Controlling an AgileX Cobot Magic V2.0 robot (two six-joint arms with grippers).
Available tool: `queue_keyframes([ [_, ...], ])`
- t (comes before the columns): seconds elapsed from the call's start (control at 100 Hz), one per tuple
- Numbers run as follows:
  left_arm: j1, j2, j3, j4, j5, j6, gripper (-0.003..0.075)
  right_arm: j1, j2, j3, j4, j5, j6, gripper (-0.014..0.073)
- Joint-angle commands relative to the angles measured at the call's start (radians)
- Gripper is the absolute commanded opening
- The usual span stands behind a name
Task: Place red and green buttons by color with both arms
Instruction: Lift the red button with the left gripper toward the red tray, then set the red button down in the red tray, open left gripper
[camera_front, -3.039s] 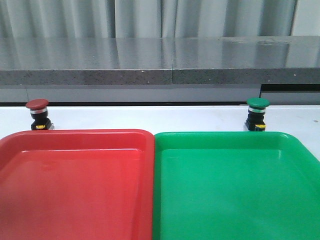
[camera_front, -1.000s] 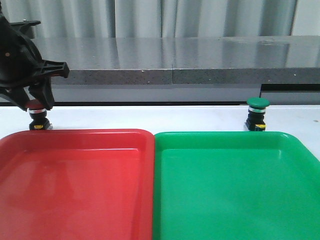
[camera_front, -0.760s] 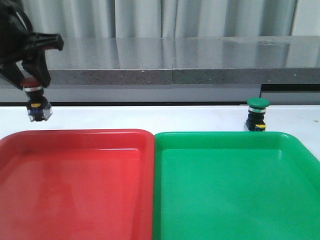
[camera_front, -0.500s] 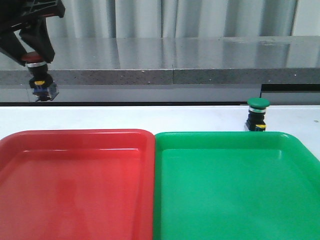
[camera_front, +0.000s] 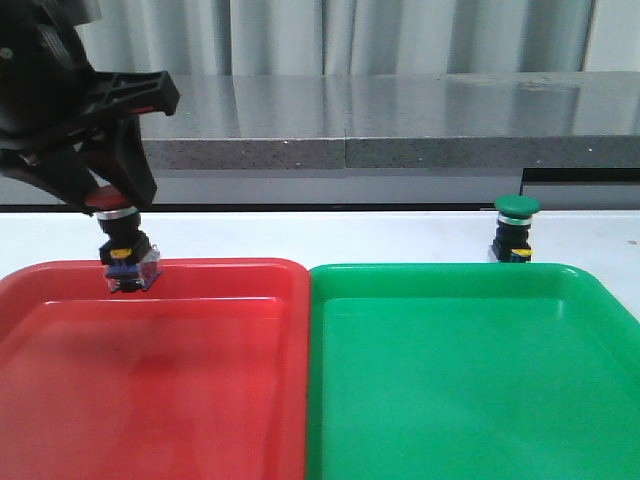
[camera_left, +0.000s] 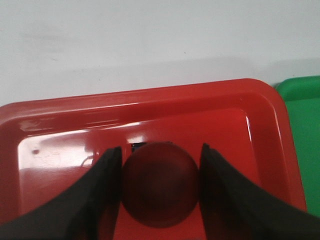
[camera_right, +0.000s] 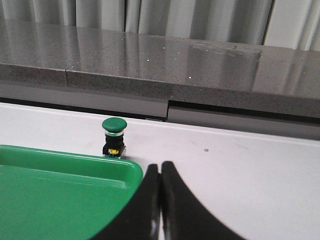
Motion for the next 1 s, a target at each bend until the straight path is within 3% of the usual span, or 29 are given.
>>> queue_keyframes([
  [0.0, -0.024, -0.046, 0.0, -0.021, -0.098, -0.013, 0.0096, -0.006, -0.022, -0.015, 0.0, -0.089, 0.001, -0.0101],
  [0.8, -0.026, 0.048, 0.015, -0.044, -0.099, -0.013, 0.01, -0.006, -0.022, -0.015, 0.0, -0.089, 0.001, -0.0101],
  [0.89, -0.026, 0.048, 0.016, -0.044, -0.099, -0.013, 0.0137, -0.006, -0.022, -0.015, 0.0, -0.089, 0.001, -0.0101],
  [0.99, -0.026, 0.048, 0.016, -0.044, -0.097, -0.013, 0.0237, -0.006, -0.022, -0.015, 0.0, -0.089, 0.001, -0.0101],
])
